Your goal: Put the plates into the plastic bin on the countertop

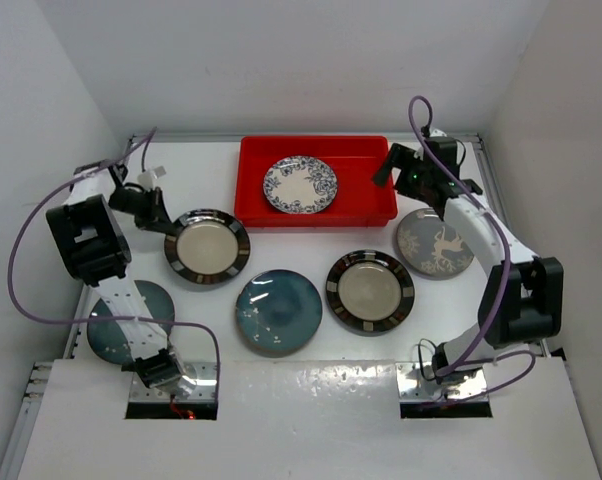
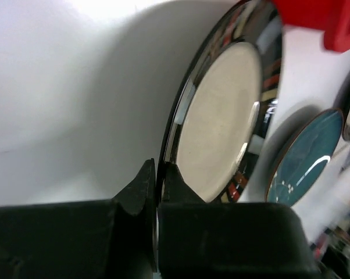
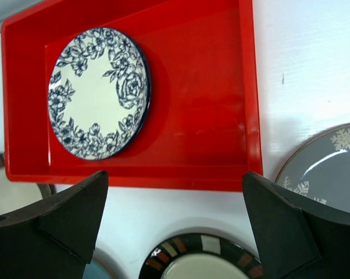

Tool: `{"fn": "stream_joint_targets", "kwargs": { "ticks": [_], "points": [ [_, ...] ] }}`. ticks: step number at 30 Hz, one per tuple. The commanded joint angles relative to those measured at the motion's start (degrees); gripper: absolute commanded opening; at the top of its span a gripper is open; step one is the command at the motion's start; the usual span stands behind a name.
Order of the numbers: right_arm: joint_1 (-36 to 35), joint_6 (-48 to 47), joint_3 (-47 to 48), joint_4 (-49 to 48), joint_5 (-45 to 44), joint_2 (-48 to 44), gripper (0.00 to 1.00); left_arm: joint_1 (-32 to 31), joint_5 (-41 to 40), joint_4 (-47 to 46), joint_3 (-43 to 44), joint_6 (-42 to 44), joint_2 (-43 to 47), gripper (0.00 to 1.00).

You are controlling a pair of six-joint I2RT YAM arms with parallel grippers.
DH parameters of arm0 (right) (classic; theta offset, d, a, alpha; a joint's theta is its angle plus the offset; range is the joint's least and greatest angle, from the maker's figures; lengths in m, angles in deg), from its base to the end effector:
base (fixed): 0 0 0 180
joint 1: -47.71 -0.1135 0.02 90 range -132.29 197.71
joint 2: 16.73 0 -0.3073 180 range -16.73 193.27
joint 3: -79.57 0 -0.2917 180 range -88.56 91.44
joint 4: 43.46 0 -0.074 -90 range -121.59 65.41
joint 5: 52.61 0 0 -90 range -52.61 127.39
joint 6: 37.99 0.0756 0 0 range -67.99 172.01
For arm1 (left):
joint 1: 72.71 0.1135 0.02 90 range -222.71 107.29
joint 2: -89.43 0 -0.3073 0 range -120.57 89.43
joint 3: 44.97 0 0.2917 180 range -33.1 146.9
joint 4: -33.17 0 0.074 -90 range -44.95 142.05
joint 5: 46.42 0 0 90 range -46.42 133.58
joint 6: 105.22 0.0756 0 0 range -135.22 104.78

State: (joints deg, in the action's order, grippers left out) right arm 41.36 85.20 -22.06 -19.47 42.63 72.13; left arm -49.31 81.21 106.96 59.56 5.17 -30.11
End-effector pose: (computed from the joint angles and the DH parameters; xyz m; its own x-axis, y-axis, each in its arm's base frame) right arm 0.4204 0.0537 0.2831 -0.5721 0.4848 -0.6615 0.1532 0.8556 0.4945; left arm 0.4369 0.1388 0.1715 -0.9656 -0.1172 -0.2323 0.0359 0.8244 -0.5649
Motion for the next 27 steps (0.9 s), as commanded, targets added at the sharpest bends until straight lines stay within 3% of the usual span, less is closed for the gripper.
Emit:
{"fn": "stream_joint_targets", "kwargs": {
  "ticks": [1,7,17,21,27],
  "points": [
    [1.25,0.38,-2.07,-1.57,2.14,-3.08,0.95,3.40,-0.45,-0.83,7.25,-0.86,7.12,0.00],
    [4.24,5.31,-6.11,-1.75,8.37,-4.57,0.95,3.41,0.78,-6.00,13.77,-11.67,11.70,0.00],
    [7.65,5.39,-12.97,0.27,8.30,-9.32,0.95,-2.03,-1.42,-10.93,27.38,-22.75,13.64,0.00],
    [8.37,5.22,-14.64,1.33,8.21,-11.07,0.95,-7.30,-2.03,-11.99,38.70,-27.67,11.62,0.00],
    [9.25,4.69,-17.71,4.66,7.60,-14.67,0.94,-18.02,-3.53,-21.89,39.54,-33.64,14.86,0.00]
  ]
}}
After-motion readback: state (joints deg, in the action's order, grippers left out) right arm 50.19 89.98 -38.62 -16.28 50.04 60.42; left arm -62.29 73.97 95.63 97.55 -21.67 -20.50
